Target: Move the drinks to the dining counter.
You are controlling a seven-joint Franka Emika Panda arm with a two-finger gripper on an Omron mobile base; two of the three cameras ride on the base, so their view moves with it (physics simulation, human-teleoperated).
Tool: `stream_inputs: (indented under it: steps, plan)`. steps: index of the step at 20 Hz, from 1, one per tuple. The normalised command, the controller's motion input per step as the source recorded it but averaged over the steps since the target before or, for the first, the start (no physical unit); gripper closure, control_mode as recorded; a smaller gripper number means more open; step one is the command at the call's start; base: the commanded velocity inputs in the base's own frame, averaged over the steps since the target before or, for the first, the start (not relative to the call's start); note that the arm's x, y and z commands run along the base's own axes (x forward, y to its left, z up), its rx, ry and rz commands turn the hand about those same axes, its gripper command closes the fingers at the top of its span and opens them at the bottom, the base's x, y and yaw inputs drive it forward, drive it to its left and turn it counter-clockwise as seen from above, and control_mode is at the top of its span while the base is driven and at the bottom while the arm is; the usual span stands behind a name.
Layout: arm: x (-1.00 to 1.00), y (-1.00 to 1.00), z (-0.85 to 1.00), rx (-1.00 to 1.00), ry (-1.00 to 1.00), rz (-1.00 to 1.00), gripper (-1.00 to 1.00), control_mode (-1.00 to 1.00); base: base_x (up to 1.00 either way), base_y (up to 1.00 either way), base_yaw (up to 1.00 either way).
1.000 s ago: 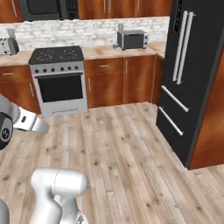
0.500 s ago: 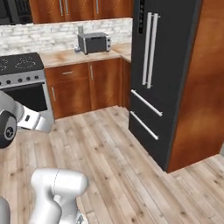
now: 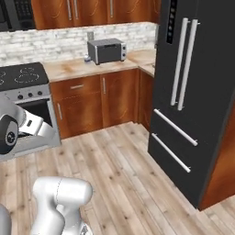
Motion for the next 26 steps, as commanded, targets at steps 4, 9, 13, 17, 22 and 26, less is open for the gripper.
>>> stream_inputs:
  steps: [4, 9, 13, 17, 22, 26]
  plan:
    - [0.0, 0.0, 0.0, 0.0, 0.0, 0.0, -1.0, 1.0, 1.0, 0.39, 0.0]
    - [0.0, 0.0, 0.0, 0.0, 0.0, 0.0, -1.0, 1.0, 1.0, 0.34, 0.0]
    - [0.0, 0.0, 0.0, 0.0, 0.0, 0.0, -1.0, 1.0, 1.0, 0.24, 0.0]
    - [0.0, 0.0, 0.0, 0.0, 0.0, 0.0, -1.0, 1.0, 1.0, 0.03, 0.02]
    - [0.0, 0.0, 0.0, 0.0, 0.0, 0.0, -1.0, 1.0, 1.0, -0.25, -0.01]
    - [0.0, 0.0, 0.0, 0.0, 0.0, 0.0, -1.0, 1.0, 1.0, -0.28, -0.04]
